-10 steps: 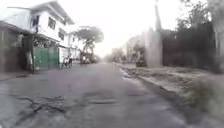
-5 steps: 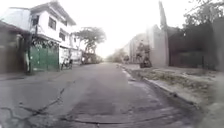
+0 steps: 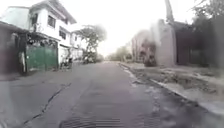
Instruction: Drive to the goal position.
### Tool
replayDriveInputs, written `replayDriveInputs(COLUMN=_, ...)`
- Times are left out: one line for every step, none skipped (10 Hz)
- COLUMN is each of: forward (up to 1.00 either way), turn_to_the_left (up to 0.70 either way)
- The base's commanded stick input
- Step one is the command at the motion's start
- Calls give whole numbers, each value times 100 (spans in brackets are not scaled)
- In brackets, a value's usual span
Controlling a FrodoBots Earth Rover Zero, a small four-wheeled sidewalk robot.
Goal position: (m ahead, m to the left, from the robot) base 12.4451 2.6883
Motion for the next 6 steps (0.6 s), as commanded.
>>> replayDriveInputs(forward=0, turn_to_the_left=0)
replayDriveInputs(forward=0, turn_to_the_left=0)
replayDriveInputs(forward=0, turn_to_the_left=0)
replayDriveInputs(forward=0, turn_to_the_left=0)
replayDriveInputs(forward=0, turn_to_the_left=0)
replayDriveInputs(forward=12, turn_to_the_left=0)
